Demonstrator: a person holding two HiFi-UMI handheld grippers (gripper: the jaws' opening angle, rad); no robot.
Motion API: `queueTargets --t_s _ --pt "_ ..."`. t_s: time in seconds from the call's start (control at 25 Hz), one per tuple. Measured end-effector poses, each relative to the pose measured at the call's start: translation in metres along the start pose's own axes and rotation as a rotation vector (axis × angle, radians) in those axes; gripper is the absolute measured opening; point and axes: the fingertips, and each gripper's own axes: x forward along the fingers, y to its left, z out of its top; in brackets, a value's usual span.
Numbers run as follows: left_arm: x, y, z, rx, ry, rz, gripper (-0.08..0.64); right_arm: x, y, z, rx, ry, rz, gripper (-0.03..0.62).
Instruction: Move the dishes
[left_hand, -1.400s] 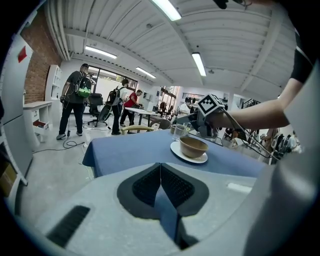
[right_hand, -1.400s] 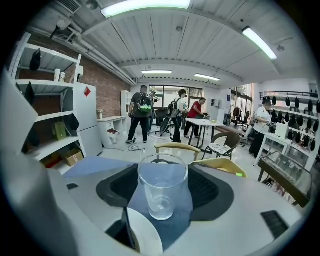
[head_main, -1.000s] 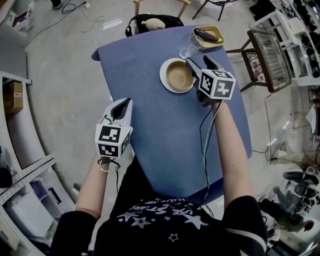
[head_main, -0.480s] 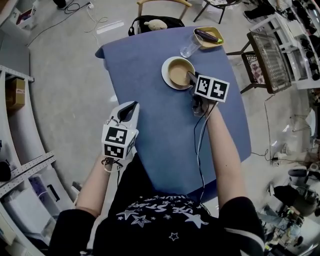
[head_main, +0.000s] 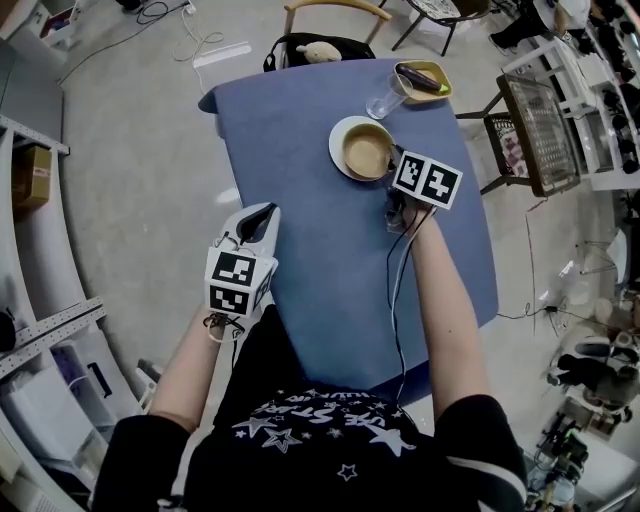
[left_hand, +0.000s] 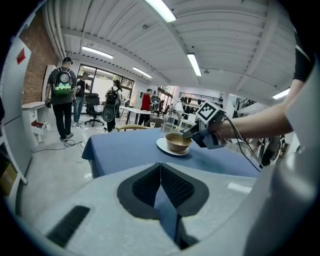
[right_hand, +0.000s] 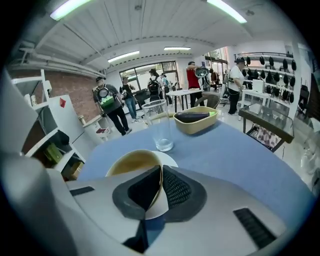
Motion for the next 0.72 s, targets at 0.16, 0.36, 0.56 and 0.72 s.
queueTargets --t_s 0.16,0.36,0.56,0.72 --pt "0.0 0.005 0.005 -0.004 -0.011 0.004 0.018 -0.006 0.008 0.012 0.048 -0.034 0.03 0.018" --pt "0.004 0.018 0.016 -0.008 -0.037 0.02 0.018 -0.003 0.031 0.031 0.083 -0.075 0.086 0.018" --pt "0.009 0.034 0.027 -0.019 -0.058 0.042 0.018 0.015 0.053 0.05 0.081 -0.106 0.123 0.018" --pt "0.011 0.044 0.022 -0.033 -0.054 0.045 0.018 0.036 0.072 0.054 0.097 -0.105 0.155 0.018"
